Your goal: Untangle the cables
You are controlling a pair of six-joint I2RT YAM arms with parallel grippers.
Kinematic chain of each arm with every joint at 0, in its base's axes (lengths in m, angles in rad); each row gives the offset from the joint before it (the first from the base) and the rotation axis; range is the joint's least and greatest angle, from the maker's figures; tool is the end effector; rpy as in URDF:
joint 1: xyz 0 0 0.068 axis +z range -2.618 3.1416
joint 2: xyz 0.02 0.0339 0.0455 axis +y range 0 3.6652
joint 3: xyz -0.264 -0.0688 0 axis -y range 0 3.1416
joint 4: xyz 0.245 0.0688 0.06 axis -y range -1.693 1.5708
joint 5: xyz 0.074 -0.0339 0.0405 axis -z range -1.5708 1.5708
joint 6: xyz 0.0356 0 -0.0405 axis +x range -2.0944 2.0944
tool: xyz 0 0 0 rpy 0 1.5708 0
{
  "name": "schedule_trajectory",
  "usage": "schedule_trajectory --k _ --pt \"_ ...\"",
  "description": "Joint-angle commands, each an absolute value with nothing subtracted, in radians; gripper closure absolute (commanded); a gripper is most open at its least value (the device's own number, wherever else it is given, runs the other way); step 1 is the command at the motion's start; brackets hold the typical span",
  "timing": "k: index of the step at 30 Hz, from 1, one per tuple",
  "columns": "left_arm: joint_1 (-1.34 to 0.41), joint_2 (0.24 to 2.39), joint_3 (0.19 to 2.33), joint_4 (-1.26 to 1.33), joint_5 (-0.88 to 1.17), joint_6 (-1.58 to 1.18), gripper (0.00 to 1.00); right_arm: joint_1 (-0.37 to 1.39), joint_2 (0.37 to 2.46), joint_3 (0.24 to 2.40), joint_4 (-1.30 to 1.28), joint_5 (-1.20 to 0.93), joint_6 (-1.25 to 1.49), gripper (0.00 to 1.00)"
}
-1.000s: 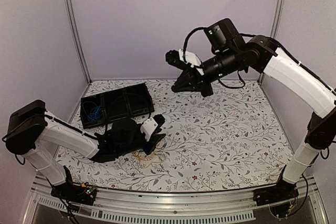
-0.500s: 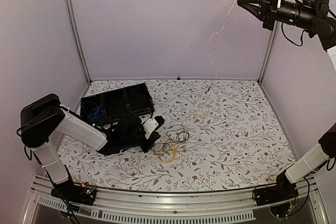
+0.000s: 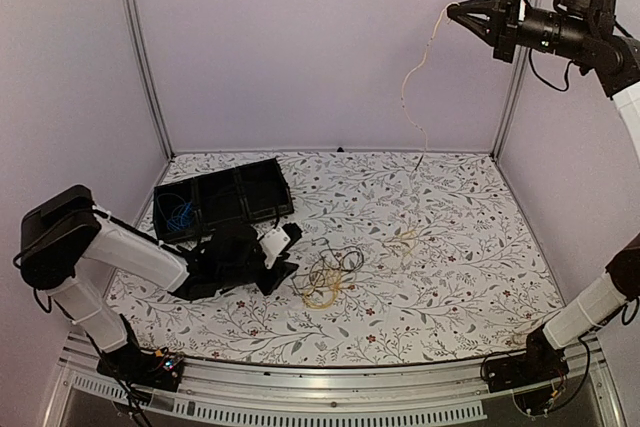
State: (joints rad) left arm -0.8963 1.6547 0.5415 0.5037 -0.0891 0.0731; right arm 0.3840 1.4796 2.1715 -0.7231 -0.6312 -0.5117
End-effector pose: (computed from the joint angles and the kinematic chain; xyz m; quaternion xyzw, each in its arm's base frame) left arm 0.1860 -0.2276 0.1206 0.3945 0.7934 -0.1486 0.4391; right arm 0.2230 0.1128 0.5757 -0.4903 0.5217 0.1802 0.6745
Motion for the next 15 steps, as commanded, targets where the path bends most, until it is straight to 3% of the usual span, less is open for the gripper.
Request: schedule_trajectory --k 1,7,15 --pt "-0.928 1.498 0.552 0.554 -0.122 0.05 0.6 0.378 1.488 2.147 -0.7 -0.66 -0.496 1.0" --pt "-0.96 1.475 0.643 0.571 -0.054 0.023 0.45 0.378 1.487 2.131 -0.698 -0.695 -0.485 1.0" --pt "-1.02 1.714 0.86 0.682 0.124 -0.035 0.41 0.378 1.478 2.109 -0.684 -0.741 -0.463 1.0"
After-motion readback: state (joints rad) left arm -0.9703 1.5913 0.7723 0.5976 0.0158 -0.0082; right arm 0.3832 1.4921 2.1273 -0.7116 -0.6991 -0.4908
